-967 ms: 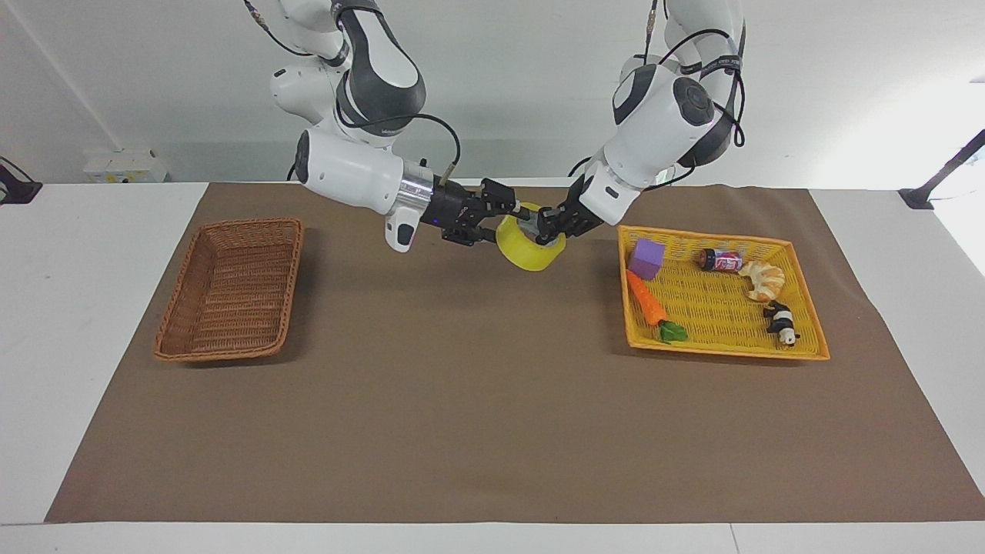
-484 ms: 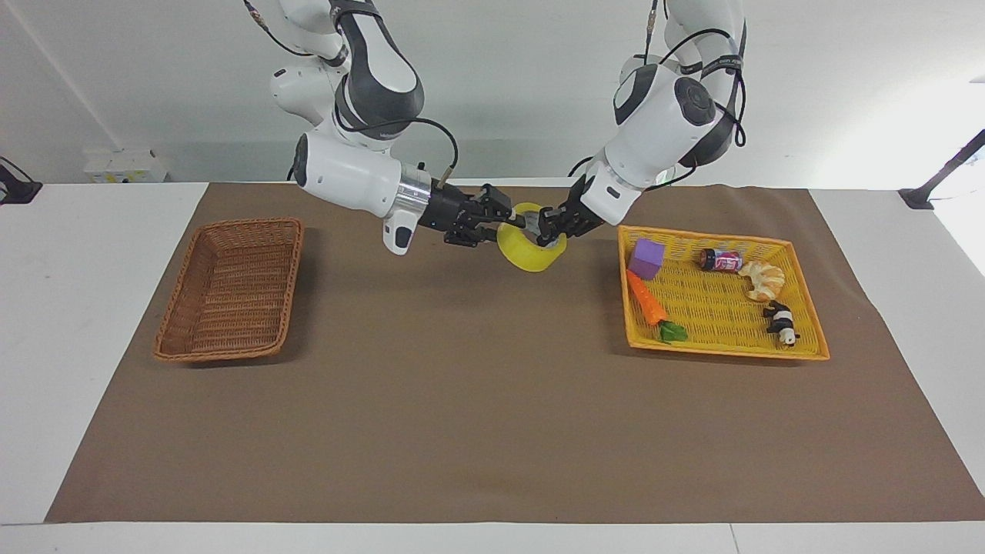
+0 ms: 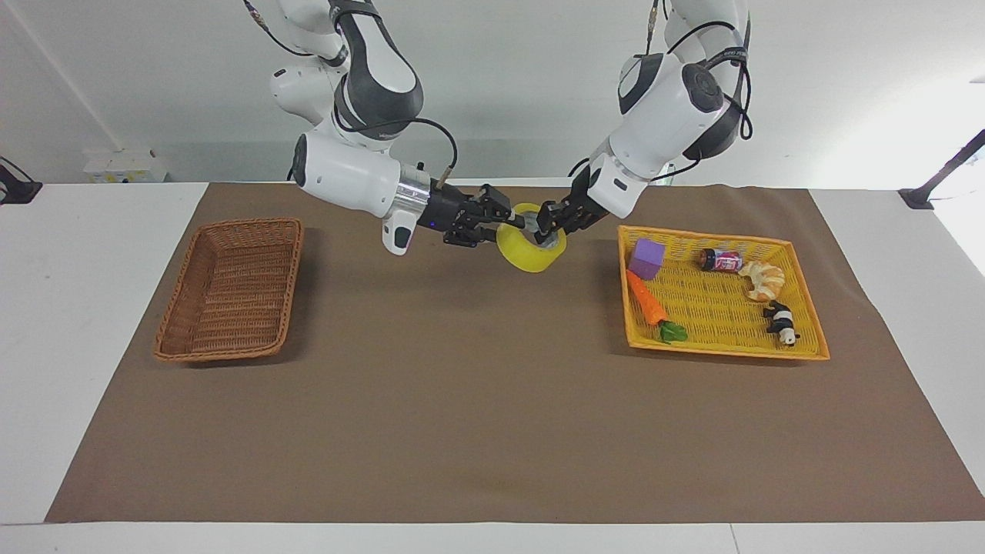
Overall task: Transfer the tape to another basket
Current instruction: 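Grasp the tape with the right gripper while the left gripper releases it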
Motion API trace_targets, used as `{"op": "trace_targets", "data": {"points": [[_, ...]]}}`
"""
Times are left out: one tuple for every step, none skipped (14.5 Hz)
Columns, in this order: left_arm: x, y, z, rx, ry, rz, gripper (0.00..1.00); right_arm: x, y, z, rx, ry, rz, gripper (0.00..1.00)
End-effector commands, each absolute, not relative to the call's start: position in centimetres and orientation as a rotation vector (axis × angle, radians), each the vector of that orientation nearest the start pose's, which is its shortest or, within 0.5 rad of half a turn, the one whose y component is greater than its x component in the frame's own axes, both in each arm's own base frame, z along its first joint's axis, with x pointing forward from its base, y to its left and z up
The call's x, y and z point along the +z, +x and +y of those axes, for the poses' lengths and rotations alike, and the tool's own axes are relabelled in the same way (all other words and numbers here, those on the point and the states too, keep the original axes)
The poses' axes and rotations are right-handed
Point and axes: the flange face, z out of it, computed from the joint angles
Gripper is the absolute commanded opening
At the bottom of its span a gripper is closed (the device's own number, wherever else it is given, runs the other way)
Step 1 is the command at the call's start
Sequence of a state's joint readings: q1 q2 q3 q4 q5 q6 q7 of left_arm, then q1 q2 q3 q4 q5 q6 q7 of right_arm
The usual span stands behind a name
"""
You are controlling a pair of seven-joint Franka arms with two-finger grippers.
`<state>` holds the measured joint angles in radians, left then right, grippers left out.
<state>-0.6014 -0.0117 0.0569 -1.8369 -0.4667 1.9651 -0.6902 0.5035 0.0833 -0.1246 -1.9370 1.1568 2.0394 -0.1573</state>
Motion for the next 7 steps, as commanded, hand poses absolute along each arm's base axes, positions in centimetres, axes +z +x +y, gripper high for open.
{"op": "trace_targets", "data": {"points": [[59.0, 49.3, -27.6, 0.227, -3.496, -0.610, 1.00, 47.5, 53.1, 26.7, 0.105, -2.112, 0.010, 0.00], [59.8, 50.1, -25.7, 0.213, -3.480, -0.637, 1.00, 47.5, 53.1, 26.7, 0.104, -2.112, 0.009, 0.00], [60.1, 51.0, -23.6, 0.156, -3.453, -0.614, 1.00, 47.6, 53.1, 26.7, 0.103, -2.111, 0.008, 0.00], [60.1, 51.7, -21.7, 0.103, -3.431, -0.558, 1.00, 47.5, 53.1, 26.7, 0.104, -2.112, 0.009, 0.00], [59.5, 52.3, -19.6, 0.085, -3.405, -0.517, 1.00, 47.6, 53.1, 26.6, 0.103, -2.111, 0.011, 0.00], [59.4, 52.8, -17.0, 0.082, -3.371, -0.509, 1.00, 47.5, 53.1, 26.7, 0.104, -2.112, 0.009, 0.00], [59.4, 53.0, -14.0, 0.085, -3.316, -0.456, 1.00, 47.6, 53.1, 26.7, 0.104, -2.111, 0.009, 0.00]]}}
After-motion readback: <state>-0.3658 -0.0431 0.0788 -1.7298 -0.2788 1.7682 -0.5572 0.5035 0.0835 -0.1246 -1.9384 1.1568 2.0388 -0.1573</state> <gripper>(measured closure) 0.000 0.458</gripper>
